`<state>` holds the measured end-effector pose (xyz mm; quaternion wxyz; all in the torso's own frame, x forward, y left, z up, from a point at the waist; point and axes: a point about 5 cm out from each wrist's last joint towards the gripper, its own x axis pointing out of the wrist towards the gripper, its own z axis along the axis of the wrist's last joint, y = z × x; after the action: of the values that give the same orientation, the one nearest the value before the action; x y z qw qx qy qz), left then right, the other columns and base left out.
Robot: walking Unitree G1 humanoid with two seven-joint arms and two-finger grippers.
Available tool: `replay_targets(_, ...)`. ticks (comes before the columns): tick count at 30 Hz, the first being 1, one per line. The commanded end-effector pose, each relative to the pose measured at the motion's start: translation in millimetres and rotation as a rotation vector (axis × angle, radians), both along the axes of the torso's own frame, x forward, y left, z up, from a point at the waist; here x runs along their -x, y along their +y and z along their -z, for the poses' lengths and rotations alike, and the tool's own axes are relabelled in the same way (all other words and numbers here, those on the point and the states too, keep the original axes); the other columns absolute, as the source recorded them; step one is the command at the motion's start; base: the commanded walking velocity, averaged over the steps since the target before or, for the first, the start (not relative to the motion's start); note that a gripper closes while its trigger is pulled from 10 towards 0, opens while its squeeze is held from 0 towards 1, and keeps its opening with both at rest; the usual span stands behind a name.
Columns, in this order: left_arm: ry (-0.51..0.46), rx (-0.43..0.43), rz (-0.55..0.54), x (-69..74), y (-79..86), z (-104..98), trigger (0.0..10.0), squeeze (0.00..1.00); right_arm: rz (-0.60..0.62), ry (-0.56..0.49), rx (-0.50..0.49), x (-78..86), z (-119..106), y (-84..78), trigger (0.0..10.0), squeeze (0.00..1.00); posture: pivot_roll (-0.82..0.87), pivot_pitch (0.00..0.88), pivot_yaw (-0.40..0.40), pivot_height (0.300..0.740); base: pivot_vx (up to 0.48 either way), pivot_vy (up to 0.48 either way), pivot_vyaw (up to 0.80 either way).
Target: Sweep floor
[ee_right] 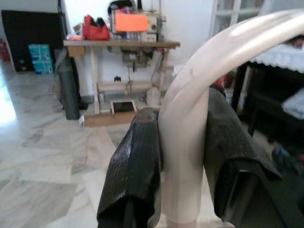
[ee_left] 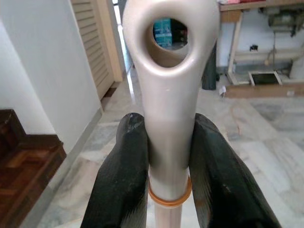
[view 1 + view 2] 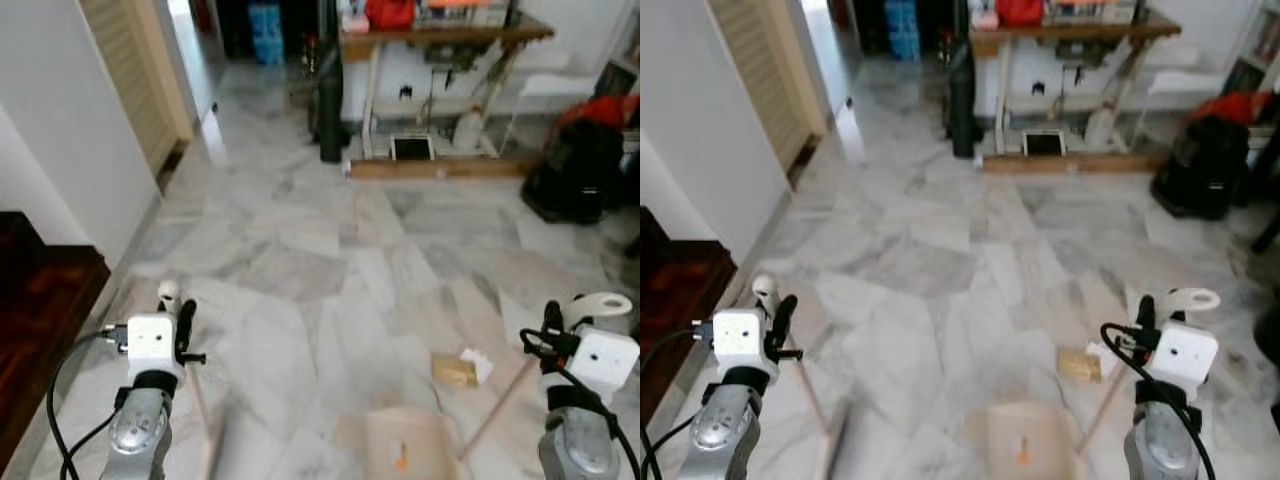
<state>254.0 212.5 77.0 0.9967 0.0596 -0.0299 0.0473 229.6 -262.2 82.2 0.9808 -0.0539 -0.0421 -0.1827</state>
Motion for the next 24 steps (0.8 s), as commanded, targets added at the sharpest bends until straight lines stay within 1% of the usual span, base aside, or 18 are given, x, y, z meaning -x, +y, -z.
replay_targets(1,-0.035,-0.036,-0.004,-2.3,5.1,-9.3,10.0,0.00,-0.017,-0.053,-0.005,-7.6,-11.3,2.9,10.0,0.00,-0.04,0.000,-0.007,0.740,0.296,0.000,0.00)
replay_targets(6,-0.034,-0.037,-0.003,-2.3,4.9,-9.2,10.0,0.00,-0.018,-0.051,-0.010,-7.8,-11.3,3.0,10.0,0.00,-0.04,0.000,-0.007,0.740,0.296,0.000,0.00)
replay_targets(13,-0.034,-0.035,0.003,-3.9,3.8,-9.3,10.0,0.00,-0.018,-0.064,0.007,-8.9,-13.0,2.2,10.0,0.00,-0.04,0.000,-0.002,0.740,0.295,0.000,0.00)
replay_targets(24,-0.032,-0.035,0.010,-4.9,3.5,-9.7,10.0,0.00,-0.021,-0.065,-0.016,-11.3,-11.8,4.9,10.0,0.00,-0.04,0.000,0.001,0.740,0.295,0.000,0.00)
